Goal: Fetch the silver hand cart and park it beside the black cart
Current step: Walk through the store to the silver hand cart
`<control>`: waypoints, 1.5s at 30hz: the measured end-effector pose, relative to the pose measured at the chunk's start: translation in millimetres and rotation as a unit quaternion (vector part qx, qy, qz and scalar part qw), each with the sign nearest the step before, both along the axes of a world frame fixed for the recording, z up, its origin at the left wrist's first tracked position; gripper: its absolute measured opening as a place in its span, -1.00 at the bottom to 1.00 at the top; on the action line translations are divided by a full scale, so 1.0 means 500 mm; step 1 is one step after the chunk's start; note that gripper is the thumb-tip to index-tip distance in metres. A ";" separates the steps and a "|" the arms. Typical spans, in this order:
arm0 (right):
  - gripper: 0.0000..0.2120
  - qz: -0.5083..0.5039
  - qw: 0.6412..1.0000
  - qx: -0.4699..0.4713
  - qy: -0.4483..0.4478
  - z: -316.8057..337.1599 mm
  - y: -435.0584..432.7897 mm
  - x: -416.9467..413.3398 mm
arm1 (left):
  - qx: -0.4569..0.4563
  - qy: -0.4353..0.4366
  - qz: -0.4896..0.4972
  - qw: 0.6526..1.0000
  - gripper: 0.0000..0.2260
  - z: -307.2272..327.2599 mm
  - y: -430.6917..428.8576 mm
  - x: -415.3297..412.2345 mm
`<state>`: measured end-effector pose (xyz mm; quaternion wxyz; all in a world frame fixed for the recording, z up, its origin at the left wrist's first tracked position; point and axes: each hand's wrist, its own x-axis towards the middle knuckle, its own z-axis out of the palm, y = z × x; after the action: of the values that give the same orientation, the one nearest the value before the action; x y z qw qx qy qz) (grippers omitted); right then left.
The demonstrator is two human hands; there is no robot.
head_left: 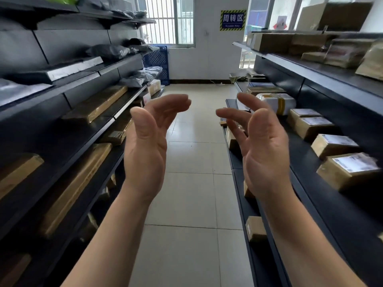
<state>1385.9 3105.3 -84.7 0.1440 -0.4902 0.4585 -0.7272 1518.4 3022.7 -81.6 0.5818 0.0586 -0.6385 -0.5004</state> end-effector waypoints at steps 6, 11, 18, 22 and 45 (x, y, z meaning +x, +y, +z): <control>-0.39 0.011 1.000 -0.009 -0.003 0.012 -0.061 -0.099 | -0.009 0.000 0.015 1.000 -0.25 0.009 -0.052 -0.096; -0.40 0.012 1.000 -0.014 -0.010 0.011 -0.094 -0.178 | -0.017 -0.004 0.014 1.000 -0.26 0.011 -0.085 -0.174; -0.43 0.014 1.000 0.000 -0.015 -0.001 -0.140 -0.247 | -0.006 -0.013 0.014 1.000 -0.27 -0.006 -0.129 -0.240; -0.41 0.015 1.000 0.015 -0.012 -0.006 -0.176 -0.270 | 0.003 -0.016 0.017 1.000 -0.25 -0.007 -0.166 -0.264; -0.36 -0.016 1.000 0.016 0.003 0.009 -0.527 -0.352 | -0.009 -0.021 -0.006 1.000 -0.26 -0.006 -0.527 -0.352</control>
<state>1210.0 2841.8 -80.0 0.1384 -0.4828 0.4786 -0.7202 1342.2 2759.1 -84.5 0.5655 0.0603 -0.6557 -0.4967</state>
